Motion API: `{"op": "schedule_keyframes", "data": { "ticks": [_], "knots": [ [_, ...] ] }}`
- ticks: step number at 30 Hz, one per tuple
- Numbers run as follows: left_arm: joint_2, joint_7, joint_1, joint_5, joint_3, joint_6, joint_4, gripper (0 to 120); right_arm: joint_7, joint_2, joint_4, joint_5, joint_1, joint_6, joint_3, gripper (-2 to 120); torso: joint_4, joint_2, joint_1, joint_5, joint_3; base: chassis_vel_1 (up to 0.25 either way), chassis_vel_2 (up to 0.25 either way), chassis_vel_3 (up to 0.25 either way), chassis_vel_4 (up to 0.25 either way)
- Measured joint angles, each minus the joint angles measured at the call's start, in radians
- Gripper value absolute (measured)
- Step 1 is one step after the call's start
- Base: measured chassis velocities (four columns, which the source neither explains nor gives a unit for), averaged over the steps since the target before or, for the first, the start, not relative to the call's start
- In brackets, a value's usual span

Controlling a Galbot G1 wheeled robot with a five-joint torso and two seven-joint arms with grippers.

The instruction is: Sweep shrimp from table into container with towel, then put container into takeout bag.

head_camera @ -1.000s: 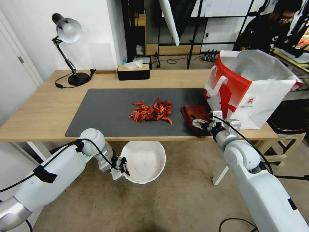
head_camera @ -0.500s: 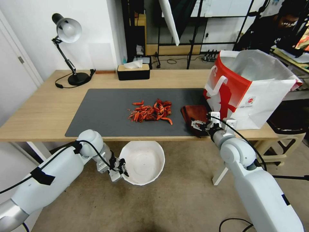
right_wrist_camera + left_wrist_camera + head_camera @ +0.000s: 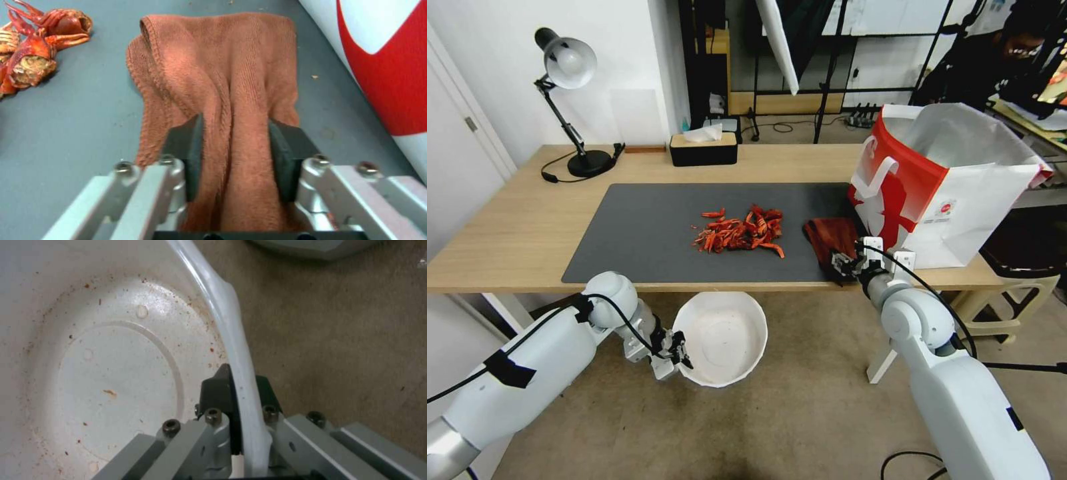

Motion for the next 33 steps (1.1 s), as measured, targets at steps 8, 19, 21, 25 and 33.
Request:
{"op": "schedule_keyframes", "data": {
  "ticks": [8,19,21,25,33],
  "knots": [
    [-0.002,-0.006,0.017,0.001,-0.015,-0.006,0.005,0,0.002,-0.004,0.007,0.010,-0.009,0.000,0.008,6,0.0002,0.000,0.000,0.0001,0.000,0.000,0.000,0.000,0.000],
    [0.002,-0.015,0.019,0.001,-0.023,-0.006,0.005,0,-0.057,-0.035,0.026,0.027,0.017,0.080,0.017,6,-0.0001,0.000,0.000,0.0002,0.000,0.000,0.000,0.000,0.000],
    [0.002,-0.016,0.017,0.001,-0.023,-0.006,0.006,0,-0.071,-0.040,0.025,0.029,0.024,0.098,0.017,6,-0.0002,0.000,0.000,0.0001,0.000,0.000,0.000,0.000,0.000],
    [-0.001,-0.020,0.007,0.000,-0.023,-0.007,0.013,0,-0.135,-0.060,-0.013,0.035,0.075,0.189,-0.010,6,0.0000,0.000,0.000,0.0001,0.000,0.000,0.000,0.000,0.000],
    [-0.003,-0.029,0.005,-0.002,-0.030,-0.014,0.029,0,-0.161,-0.059,-0.214,-0.017,0.273,0.280,-0.161,6,0.0004,0.000,0.000,0.0000,0.000,0.000,0.000,0.000,0.000]
  ]
}}
